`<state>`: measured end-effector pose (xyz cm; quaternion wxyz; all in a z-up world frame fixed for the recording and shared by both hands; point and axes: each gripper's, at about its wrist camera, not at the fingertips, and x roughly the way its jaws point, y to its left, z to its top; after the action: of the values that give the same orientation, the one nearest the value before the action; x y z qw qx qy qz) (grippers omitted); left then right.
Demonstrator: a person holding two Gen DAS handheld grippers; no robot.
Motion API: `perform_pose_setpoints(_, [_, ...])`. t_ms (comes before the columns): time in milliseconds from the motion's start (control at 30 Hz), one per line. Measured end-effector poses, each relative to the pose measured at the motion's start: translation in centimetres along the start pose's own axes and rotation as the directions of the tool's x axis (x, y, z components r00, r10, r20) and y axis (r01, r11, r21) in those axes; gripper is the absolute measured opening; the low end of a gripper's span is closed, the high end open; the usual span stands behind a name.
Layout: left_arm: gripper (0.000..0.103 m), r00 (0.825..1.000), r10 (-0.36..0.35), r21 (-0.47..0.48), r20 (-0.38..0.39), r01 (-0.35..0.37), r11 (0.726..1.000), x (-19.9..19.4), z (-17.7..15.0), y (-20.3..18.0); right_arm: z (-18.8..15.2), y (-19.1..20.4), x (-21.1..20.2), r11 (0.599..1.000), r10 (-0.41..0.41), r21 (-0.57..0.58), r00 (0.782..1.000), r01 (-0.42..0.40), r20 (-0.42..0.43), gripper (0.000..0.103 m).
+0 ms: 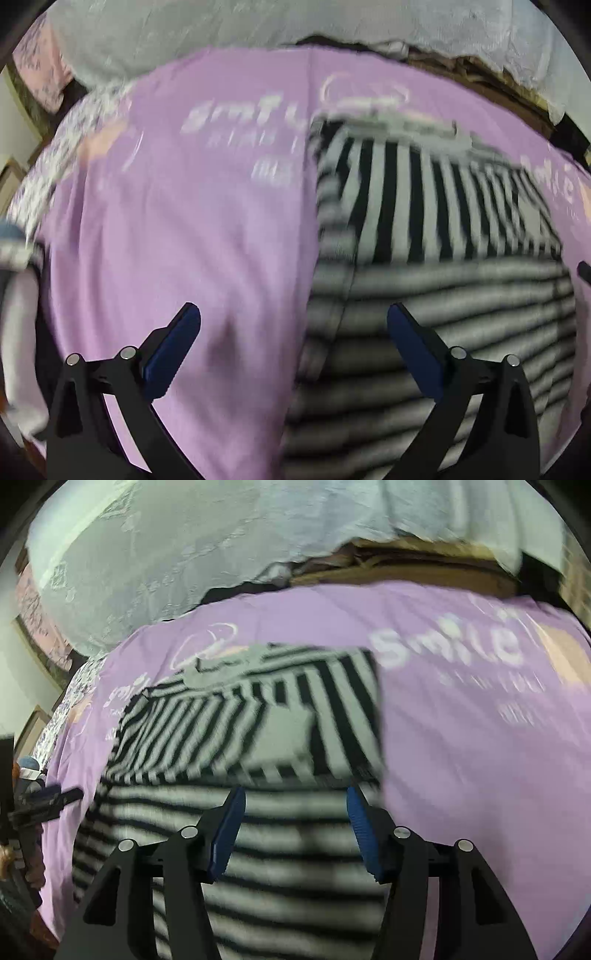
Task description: Fold small clothes
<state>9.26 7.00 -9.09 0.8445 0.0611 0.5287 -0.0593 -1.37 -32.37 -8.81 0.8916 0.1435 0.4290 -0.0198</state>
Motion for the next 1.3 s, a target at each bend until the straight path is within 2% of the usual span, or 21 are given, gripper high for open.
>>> perform_pose_setpoints(100, [0.099, 0.996, 0.001, -0.043, -0.085, -0.005, 0.999, 0.1, -4.1, 1.3, -3.5, -2.8, -1.2, 0.995, 0.001, 0.104, 0.999, 0.004, -0.043, 0.058])
perform_pose_setpoints(233, [0.099, 0.986, -0.066, -0.129, -0.152, 0.046, 0.991, -0.2, -8.2, 2.7, -8.1, -5.3, -2.5, 0.972, 0.042, 0.232, 0.994, -0.018, -0.098, 0.058])
perform_pose_setpoints(333, [0.099, 0.984, -0.098, -0.115, -0.148, 0.081, 0.990, -1.0, -9.2, 2.3, -10.0, -5.4, -2.8, 0.961, 0.079, 0.274, 0.991, -0.047, -0.106, 0.059])
perform_pose_setpoints(433, [0.099, 0.971, -0.179, -0.094, -0.156, 0.166, 0.982, -1.2, -9.4, 1.1, -11.1, -4.6, -3.0, 0.961, 0.112, 0.263, 0.988, -0.081, -0.103, 0.061])
perform_pose_setpoints(467, [0.099, 0.965, -0.208, -0.079, -0.161, 0.197, 0.977, -1.2, -9.6, 0.5, -11.2, -4.3, -2.9, 0.961, 0.124, 0.260, 0.987, -0.093, -0.104, 0.061])
perform_pose_setpoints(533, [0.099, 0.938, -0.288, -0.080, -0.192, 0.278, 0.957, -0.6, -10.2, -0.2, -11.6, -4.0, -2.8, 0.956, 0.154, 0.266, 0.982, -0.122, -0.106, 0.062])
perform_pose_setpoints(567, [0.099, 0.915, -0.338, -0.095, -0.221, 0.325, 0.941, 0.0, -10.7, -0.6, -11.7, -3.9, -2.7, 0.953, 0.166, 0.274, 0.981, -0.132, -0.105, 0.063])
perform_pose_setpoints(600, [0.099, 0.900, -0.368, -0.104, -0.236, 0.353, 0.930, 0.3, -10.9, -0.8, -11.8, -3.9, -2.6, 0.948, 0.180, 0.283, 0.978, -0.144, -0.102, 0.063])
perform_pose_setpoints(700, [0.099, 0.879, -0.418, -0.121, -0.227, 0.401, 0.908, 0.3, -11.5, -1.0, -12.0, -3.6, -2.3, 0.933, 0.235, 0.302, 0.967, -0.195, -0.102, 0.063])
perform_pose_setpoints(867, [0.099, 0.833, -0.529, -0.280, -0.162, 0.475, 0.834, 0.6, -11.6, 1.8, -12.0, -4.4, -2.0, 0.911, 0.282, 0.342, 0.954, -0.232, -0.101, 0.062])
perform_pose_setpoints(933, [0.099, 0.830, -0.535, -0.291, -0.156, 0.479, 0.828, 1.0, -11.2, 1.9, -12.0, -4.4, -1.8, 0.910, 0.294, 0.336, 0.950, -0.243, -0.108, 0.061])
perform_pose_setpoints(1000, [0.098, 0.831, -0.533, -0.278, -0.160, 0.481, 0.832, 1.0, -10.9, 1.6, -12.0, -4.3, -1.7, 0.913, 0.304, 0.322, 0.945, -0.252, -0.121, 0.053])
perform_pose_setpoints(1033, [0.097, 0.827, -0.538, -0.271, -0.164, 0.487, 0.831, 1.0, -10.8, 1.3, -12.1, -4.3, -1.6, 0.912, 0.311, 0.318, 0.942, -0.258, -0.129, 0.044])
perform_pose_setpoints(1100, [0.087, 0.799, -0.577, -0.253, -0.169, 0.531, 0.809, 0.6, -10.9, 1.0, -12.5, -4.1, -1.5, 0.903, 0.350, 0.319, 0.924, -0.290, -0.151, 0.032])
perform_pose_setpoints(1200, [0.081, 0.801, -0.570, -0.230, -0.183, 0.528, 0.817, 0.8, -11.1, 1.0, -13.3, -3.8, -1.2, 0.891, 0.385, 0.327, 0.906, -0.315, -0.177, 0.031])
perform_pose_setpoints(1300, [0.080, 0.798, -0.579, -0.245, -0.164, 0.536, 0.808, 1.1, -11.2, 1.5, -13.4, -3.7, -0.9, 0.888, 0.391, 0.331, 0.903, -0.319, -0.177, 0.030])
